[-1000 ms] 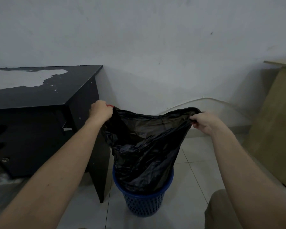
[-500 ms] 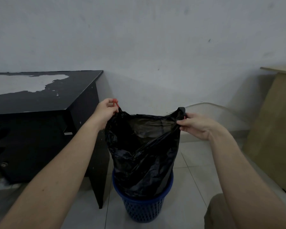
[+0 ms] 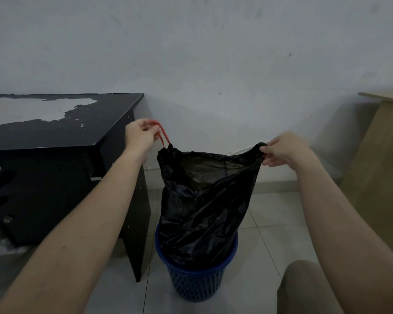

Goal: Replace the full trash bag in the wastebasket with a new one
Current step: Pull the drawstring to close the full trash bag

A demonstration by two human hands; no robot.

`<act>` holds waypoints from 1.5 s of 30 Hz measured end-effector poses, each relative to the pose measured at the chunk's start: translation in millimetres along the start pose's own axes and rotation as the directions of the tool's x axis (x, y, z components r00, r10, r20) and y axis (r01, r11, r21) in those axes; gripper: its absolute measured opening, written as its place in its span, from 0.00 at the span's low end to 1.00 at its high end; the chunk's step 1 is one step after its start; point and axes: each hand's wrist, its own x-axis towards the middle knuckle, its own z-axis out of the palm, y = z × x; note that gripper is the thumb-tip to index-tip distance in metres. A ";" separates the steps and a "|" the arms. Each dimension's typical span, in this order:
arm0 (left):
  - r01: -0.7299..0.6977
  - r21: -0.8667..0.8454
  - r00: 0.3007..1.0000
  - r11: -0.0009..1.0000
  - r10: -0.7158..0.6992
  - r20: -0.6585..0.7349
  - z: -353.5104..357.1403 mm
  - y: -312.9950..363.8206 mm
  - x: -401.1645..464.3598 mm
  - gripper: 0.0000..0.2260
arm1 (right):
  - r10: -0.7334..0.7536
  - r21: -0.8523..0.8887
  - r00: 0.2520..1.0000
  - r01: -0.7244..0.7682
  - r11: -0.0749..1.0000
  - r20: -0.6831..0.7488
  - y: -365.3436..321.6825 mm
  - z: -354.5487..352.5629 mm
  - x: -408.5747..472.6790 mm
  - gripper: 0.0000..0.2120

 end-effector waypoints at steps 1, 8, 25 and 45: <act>-0.013 -0.006 1.000 1.000 0.013 -0.015 1.9 6.8 0.9 0.08 | -0.003 -0.076 1.000 0.003 0.997 0.003 -5.1 -1.8 0.6 0.05; -0.128 -0.153 0.989 0.980 0.116 -0.087 13.7 50.8 4.2 0.06 | 0.059 -0.308 0.998 -0.059 0.950 -0.011 -34.2 -9.0 -6.6 0.12; 0.083 -0.073 0.996 0.994 -0.081 0.038 16.5 38.4 3.1 0.05 | -0.147 0.389 0.986 0.103 0.916 0.084 -75.7 3.0 -12.3 0.07; 0.120 -0.134 0.977 0.984 -0.093 0.193 25.5 17.8 -10.9 0.11 | -0.358 0.765 0.928 0.307 0.566 -0.107 -87.7 38.7 -7.2 0.06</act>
